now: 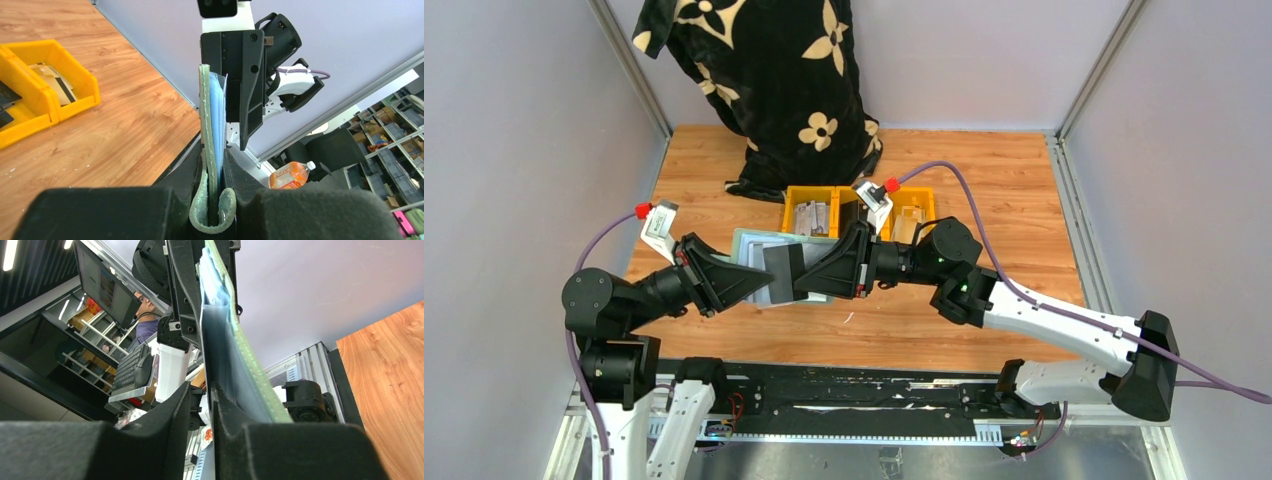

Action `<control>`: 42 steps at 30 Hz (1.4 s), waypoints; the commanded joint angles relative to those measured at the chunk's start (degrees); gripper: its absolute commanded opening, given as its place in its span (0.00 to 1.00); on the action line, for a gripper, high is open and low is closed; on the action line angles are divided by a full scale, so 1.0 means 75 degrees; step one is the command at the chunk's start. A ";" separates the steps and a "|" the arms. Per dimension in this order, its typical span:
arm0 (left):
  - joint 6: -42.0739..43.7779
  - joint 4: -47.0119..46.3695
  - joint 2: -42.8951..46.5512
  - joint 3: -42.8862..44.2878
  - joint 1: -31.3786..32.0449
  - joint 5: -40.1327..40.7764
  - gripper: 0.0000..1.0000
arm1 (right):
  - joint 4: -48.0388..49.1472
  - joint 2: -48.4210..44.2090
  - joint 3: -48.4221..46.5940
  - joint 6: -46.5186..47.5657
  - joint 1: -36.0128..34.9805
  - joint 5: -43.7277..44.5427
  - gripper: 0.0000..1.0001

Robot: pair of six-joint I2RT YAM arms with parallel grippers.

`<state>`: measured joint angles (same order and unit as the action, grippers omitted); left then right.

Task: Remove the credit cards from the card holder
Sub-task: Remove the credit card from the card holder, then place the credit card in the storage box.

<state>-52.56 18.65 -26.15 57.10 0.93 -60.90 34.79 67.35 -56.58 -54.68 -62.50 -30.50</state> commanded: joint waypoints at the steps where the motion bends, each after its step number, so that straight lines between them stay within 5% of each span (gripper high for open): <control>1: 0.0389 0.0241 -0.0035 0.0247 -0.0007 0.0045 0.00 | 0.0206 -0.0094 -0.0179 0.0005 -0.0066 0.0062 0.19; 6: 0.1368 0.1209 -0.0096 0.0490 -0.0006 0.0464 0.00 | -0.0579 -0.0708 0.0024 0.0319 0.0148 0.0417 0.00; 14: 0.2188 0.1801 -0.0231 0.0500 -0.0006 0.1039 0.00 | -0.2062 -0.1965 0.0609 0.0616 0.0933 0.1173 0.00; 22: 0.3967 0.2482 -0.0438 -0.0053 -0.0006 0.0980 0.00 | -0.4240 -0.2181 0.0652 0.0975 0.3116 0.1264 0.00; 27: 0.5195 0.2873 -0.1108 -0.0616 0.0049 0.1220 0.00 | -0.5514 -0.0809 0.0402 0.1577 0.4333 0.1522 0.00; 32: 0.6512 0.3243 -0.2391 -0.0761 0.0345 0.1372 0.00 | -0.5527 0.1144 -0.0243 0.2069 0.4525 0.1634 0.00; 42: 0.8003 0.3260 -0.4800 0.0008 0.1756 0.2337 0.00 | -0.6923 0.5390 -0.3952 0.2706 0.4497 0.1691 0.00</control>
<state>-1.50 43.35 -58.24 53.84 10.41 -47.27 -10.28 99.42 -75.59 -37.69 -29.15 -18.06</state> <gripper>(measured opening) 0.154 0.006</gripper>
